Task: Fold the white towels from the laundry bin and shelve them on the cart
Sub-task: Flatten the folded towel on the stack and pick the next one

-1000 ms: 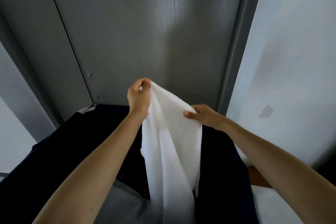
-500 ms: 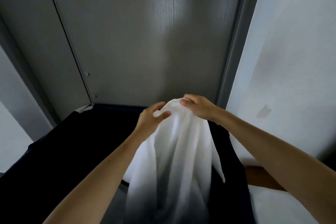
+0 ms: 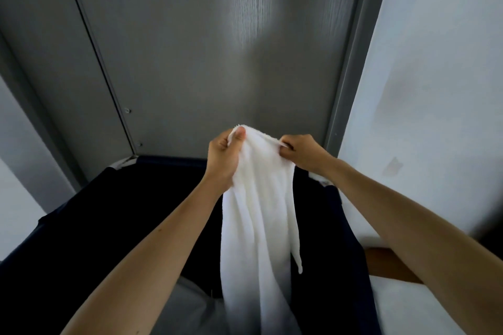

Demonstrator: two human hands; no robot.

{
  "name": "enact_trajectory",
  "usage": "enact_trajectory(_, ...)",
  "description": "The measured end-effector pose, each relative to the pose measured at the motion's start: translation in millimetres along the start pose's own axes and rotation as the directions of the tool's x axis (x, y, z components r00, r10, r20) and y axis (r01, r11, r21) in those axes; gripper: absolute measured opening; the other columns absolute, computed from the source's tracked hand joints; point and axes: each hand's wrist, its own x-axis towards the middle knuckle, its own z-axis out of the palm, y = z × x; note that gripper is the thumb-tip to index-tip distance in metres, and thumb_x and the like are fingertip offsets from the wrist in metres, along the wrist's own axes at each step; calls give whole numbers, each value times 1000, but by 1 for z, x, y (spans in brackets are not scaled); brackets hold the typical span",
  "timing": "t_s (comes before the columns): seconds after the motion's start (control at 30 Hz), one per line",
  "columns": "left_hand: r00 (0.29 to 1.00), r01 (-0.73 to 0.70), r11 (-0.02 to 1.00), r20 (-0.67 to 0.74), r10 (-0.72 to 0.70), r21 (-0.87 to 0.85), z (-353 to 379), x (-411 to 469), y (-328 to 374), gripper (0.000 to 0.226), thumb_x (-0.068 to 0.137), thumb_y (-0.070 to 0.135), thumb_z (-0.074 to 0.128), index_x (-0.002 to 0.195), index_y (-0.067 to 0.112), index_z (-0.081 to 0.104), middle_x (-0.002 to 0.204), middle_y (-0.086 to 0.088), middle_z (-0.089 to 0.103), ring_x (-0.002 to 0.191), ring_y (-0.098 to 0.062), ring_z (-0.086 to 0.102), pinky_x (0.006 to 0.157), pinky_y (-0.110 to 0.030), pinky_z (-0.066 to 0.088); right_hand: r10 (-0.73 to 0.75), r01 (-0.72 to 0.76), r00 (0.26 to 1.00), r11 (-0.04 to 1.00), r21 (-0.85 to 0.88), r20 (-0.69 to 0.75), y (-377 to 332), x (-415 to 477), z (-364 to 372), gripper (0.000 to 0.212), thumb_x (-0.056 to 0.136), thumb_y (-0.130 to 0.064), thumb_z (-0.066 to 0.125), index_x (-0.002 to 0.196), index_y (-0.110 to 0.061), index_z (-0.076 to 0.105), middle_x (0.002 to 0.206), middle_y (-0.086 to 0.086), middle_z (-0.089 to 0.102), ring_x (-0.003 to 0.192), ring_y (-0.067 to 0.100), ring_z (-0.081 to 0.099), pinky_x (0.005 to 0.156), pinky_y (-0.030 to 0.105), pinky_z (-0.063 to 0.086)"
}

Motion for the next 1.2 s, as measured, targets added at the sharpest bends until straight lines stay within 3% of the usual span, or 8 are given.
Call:
enact_trajectory(0.33,932,154,988,-330,-151,-15,-47,28,-5,24,96,28,52,76,18,59,68,8,50,64,-3,48,64,-19,45,355,-336,932,923,-188,78,55,-23,0,39,102,-23,34,126,-2,56,129,17,56,118,31,52,96,31,40)
enact_trajectory(0.47,897,230,972,-398,-195,43,-53,24,-22,21,95,32,53,100,16,65,88,4,62,83,-12,56,72,-24,44,411,-387,905,902,-193,106,57,-22,4,41,101,-28,36,124,0,55,119,17,57,102,33,59,80,34,48)
enact_trajectory(0.53,930,248,937,-333,-158,246,-53,19,-30,17,91,33,60,101,20,65,94,4,62,90,-14,58,74,-23,40,391,-374,909,918,-131,148,50,-24,7,38,101,-26,38,119,2,56,113,19,56,93,32,60,66,31,49)
enact_trajectory(0.73,979,36,863,158,-132,504,-23,3,-33,57,77,29,76,129,24,56,113,15,56,109,1,49,88,-6,34,40,-36,997,997,-62,65,2,-6,16,32,98,-24,46,93,3,61,97,14,64,95,24,56,78,26,36)
enact_trajectory(0.97,958,-17,842,251,-141,539,-10,0,-33,13,86,27,66,81,15,67,69,3,56,62,-7,45,53,-15,33,-87,85,996,992,95,10,-30,2,29,25,89,-30,60,84,-6,64,77,3,61,73,15,54,64,22,42)
enact_trajectory(1.03,984,41,900,139,-112,434,-11,3,-29,13,87,18,64,74,19,64,67,5,54,62,-7,46,55,-16,35,-36,39,999,986,164,-24,-29,-1,27,26,87,-32,63,86,-7,63,75,0,57,68,11,49,56,14,37)
enact_trajectory(1.13,983,116,965,-168,-78,233,-23,16,-24,15,86,8,59,75,19,61,68,7,54,70,-11,48,58,-19,38,21,-26,983,999,27,183,-16,-9,26,28,93,-32,55,96,-6,63,85,1,58,79,12,51,57,15,35)
enact_trajectory(1.2,978,135,959,-188,-89,248,-30,25,-22,22,86,8,57,70,23,59,65,8,53,67,-11,48,57,-20,38,115,-134,947,990,47,299,2,-19,31,27,97,-32,48,94,-8,61,83,4,60,73,14,56,58,13,40)
